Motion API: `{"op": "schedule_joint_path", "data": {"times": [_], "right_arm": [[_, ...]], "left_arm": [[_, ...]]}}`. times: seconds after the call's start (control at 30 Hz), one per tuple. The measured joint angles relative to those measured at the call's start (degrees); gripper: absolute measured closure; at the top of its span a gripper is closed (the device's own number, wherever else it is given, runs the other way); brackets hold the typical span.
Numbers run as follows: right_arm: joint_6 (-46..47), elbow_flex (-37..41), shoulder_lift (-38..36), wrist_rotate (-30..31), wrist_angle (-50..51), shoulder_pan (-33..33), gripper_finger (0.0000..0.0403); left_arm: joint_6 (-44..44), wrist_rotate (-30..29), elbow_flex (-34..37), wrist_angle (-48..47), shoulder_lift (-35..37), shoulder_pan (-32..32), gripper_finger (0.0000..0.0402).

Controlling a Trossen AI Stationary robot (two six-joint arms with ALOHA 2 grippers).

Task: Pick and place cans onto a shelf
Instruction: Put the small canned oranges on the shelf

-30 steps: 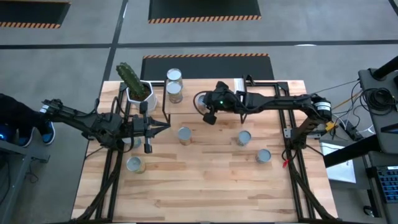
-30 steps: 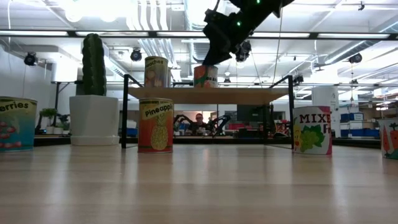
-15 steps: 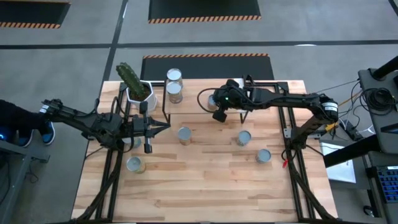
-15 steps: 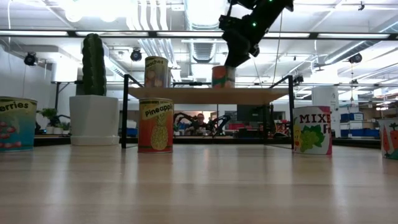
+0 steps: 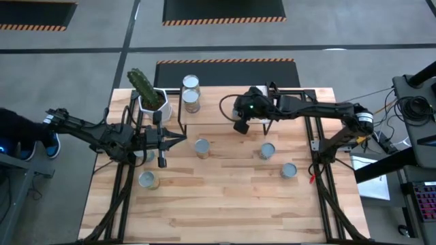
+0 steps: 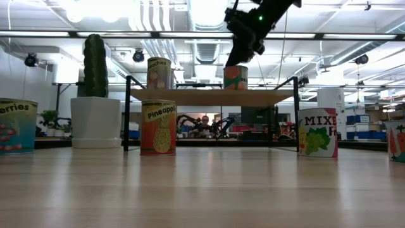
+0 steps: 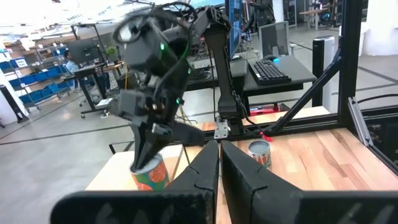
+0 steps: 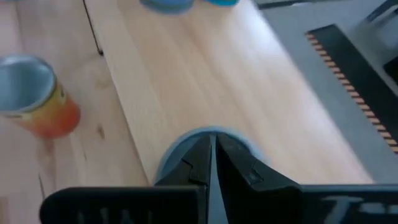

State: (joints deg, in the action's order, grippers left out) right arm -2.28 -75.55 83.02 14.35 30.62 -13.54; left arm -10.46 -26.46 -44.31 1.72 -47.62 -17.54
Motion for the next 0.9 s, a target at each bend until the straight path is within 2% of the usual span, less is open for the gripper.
{"op": "schedule_joint_path", "data": {"times": [0.13, 0.33, 0.9], "right_arm": [[0.27, -0.13, 1.61, 0.72, 2.46, 0.00, 0.0390], [0.38, -0.22, 1.78, 6.52, 5.65, -0.12, 0.0390], [2.29, -0.05, -0.50, 6.86, 10.84, -0.28, 0.0390]], "left_arm": [[0.00, 0.00, 0.00, 0.00, 0.02, 0.00, 0.0402], [0.00, 0.00, 0.00, 0.01, 0.02, 0.00, 0.0402], [0.00, 0.00, 0.00, 0.00, 0.02, -0.04, 0.0402]]}}
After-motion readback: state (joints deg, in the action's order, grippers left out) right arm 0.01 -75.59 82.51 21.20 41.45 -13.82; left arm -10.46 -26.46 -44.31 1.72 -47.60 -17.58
